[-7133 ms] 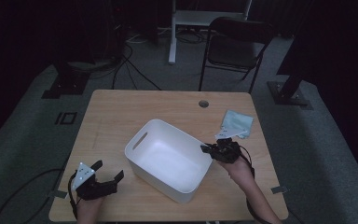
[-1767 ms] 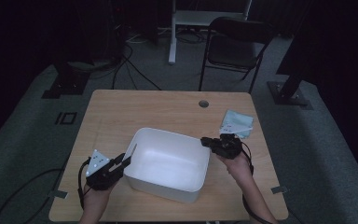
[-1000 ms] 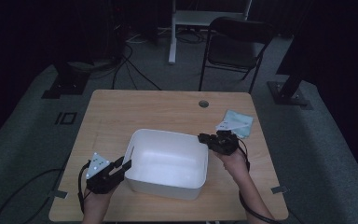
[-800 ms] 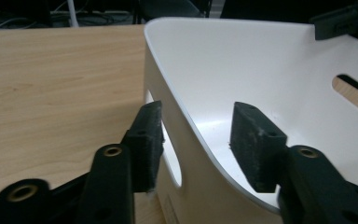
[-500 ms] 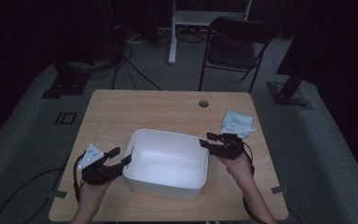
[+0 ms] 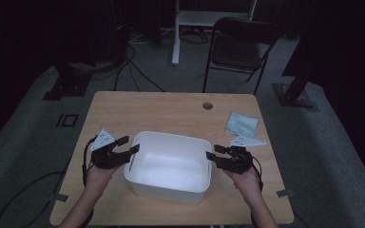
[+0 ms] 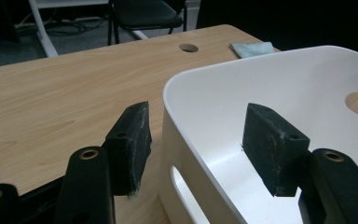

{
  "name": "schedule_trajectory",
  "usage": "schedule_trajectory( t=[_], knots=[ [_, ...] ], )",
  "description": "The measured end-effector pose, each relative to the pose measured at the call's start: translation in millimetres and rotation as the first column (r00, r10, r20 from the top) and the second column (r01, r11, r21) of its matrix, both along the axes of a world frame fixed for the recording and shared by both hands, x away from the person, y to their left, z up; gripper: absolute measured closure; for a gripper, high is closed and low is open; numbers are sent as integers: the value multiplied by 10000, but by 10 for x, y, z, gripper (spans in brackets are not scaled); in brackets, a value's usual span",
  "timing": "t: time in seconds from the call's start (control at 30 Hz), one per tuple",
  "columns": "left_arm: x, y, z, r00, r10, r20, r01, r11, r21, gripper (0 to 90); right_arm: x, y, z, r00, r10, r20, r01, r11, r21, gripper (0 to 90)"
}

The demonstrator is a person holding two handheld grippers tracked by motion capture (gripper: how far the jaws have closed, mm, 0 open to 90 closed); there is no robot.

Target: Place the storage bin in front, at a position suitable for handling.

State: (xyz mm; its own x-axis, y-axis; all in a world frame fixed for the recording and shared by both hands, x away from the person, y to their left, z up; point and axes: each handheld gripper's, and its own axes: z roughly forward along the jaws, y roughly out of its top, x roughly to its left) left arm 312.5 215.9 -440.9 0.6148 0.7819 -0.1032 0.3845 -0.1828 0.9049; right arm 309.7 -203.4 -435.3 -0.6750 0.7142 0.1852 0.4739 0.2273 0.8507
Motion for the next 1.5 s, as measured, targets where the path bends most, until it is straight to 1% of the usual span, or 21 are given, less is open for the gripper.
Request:
schedule_trajectory(
  t=[0.13,0.2,0.23,0.33,0.37,0.43,0.47,0.53,0.57,0.63,0.67,0.7,0.77,0.8,0.87,1.1,1.2,1.37,1.43,1.5],
  knots=[
    [92,-26,-19,9996,-55,-262,54,10000,-46,421,-18,10,-27,9999,8,-114,-8,10000,14,497],
    [131,-38,-33,9992,-32,-405,33,10000,12,421,-21,19,-44,9999,-3,-139,3,10000,-12,498],
    [144,-43,-39,9993,73,-370,-72,10000,20,427,-21,21,-52,9998,-16,-185,16,10000,2,499],
    [180,-44,-42,9990,132,-435,-136,9999,-91,446,-19,25,-71,9996,-22,-299,24,10000,87,508],
    [189,-50,-43,9989,100,-466,-104,9999,-71,478,-17,25,-75,9994,-40,-337,45,9999,149,513],
    [208,-69,-46,9988,89,-482,-86,9999,69,496,-14,26,-79,9993,-39,-370,46,9998,197,520],
    [212,-72,-45,9988,114,-466,-109,9999,126,538,-14,27,-80,9993,-35,-379,43,9998,214,525],
    [231,-85,-47,9985,110,-533,-104,9999,102,560,-20,32,-81,9992,-38,-390,47,9997,244,541],
    [238,-96,-48,9986,100,-525,-93,9998,150,607,-21,34,-83,9992,-12,-393,22,9997,257,542],
    [247,-110,-45,9984,76,-557,-62,9997,247,642,-20,40,-83,9992,-46,-386,54,9997,225,546],
    [246,-117,-45,9987,167,-474,-152,9994,320,678,-20,46,-82,9992,-81,-381,89,9997,219,547],
    [246,-119,-44,9987,215,-468,-199,9992,348,681,-19,48,-80,9993,-88,-373,95,9998,186,549],
    [236,-113,-47,9985,376,-403,-361,9986,389,745,-13,45,-78,9992,-83,-378,90,9998,180,554],
    [232,-106,-48,9984,363,-425,-350,9989,308,746,-10,44,-78,9992,-83,-392,91,9998,184,557],
    [216,-99,-52,9985,384,-380,-373,9988,313,746,-4,43,-76,9991,-103,-419,111,9998,187,562],
    [168,-71,-52,9976,479,-505,-470,9987,188,744,29,64,-67,9990,-121,-424,125,9999,85,580],
    [141,-66,-46,9969,563,-547,-550,9982,251,743,51,68,-65,9990,-70,-435,73,9999,73,587],
    [84,-81,-34,9962,768,-407,-744,9956,578,740,85,78,-62,9987,-8,-504,13,9999,108,600],
    [71,-72,-36,9963,768,-392,-745,9955,580,738,101,82,-61,9988,19,-498,-14,9999,106,605],
    [61,-61,-39,9958,781,-473,-760,9960,462,735,116,83,-60,9986,41,-531,-33,9999,134,610]
  ],
)
